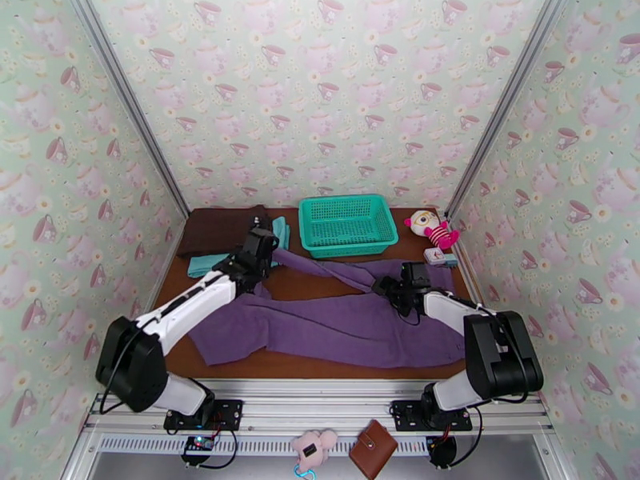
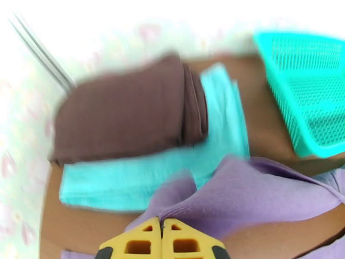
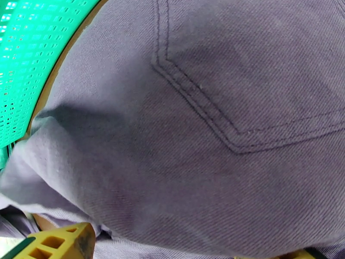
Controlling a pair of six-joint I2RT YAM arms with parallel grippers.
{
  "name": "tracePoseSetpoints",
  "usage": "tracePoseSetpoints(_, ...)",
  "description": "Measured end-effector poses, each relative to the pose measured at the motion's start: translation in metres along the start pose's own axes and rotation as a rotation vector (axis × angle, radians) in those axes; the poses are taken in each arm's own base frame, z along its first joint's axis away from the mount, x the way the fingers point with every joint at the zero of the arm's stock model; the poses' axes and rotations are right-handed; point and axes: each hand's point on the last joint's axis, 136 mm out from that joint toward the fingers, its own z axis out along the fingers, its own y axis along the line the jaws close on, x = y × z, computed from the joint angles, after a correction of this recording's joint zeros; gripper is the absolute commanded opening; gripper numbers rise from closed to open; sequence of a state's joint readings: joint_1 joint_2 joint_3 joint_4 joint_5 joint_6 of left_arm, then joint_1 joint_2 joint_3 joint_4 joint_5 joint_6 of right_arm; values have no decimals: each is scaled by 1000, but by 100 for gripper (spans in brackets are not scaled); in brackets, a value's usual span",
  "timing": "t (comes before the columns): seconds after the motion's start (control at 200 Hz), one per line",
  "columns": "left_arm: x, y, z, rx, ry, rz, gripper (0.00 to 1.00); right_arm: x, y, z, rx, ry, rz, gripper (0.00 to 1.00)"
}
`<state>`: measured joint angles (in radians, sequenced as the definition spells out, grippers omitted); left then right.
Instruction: Fold and stack the trousers
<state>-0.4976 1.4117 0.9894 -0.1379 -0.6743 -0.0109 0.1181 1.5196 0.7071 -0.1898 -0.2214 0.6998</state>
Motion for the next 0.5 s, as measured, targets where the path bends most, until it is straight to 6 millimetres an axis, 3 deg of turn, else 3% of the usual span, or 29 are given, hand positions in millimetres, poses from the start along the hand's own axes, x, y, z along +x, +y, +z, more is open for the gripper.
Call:
tracePoseSetpoints(0.175, 11, 10, 0, -21, -124, 9, 0, 0, 0, 0, 0, -1, 4, 86)
tracePoseSetpoints(0.321, -31, -2, 11, 63, -198, -22, 0, 0, -1, 0, -1, -2, 4, 86)
tracePoseSetpoints(0.391, -64, -20, 20, 148, -217, -30, 21, 0, 0, -1, -7, -9, 1, 86)
tracePoseSetpoints(0.446, -87, -37, 22, 236, -225, -44, 31, 3, -2, -4, -10, -13, 0, 86)
tracePoseSetpoints(0.501, -97, -48, 20, 302, -215, -61, 43, 6, -4, -9, -2, -14, -2, 86)
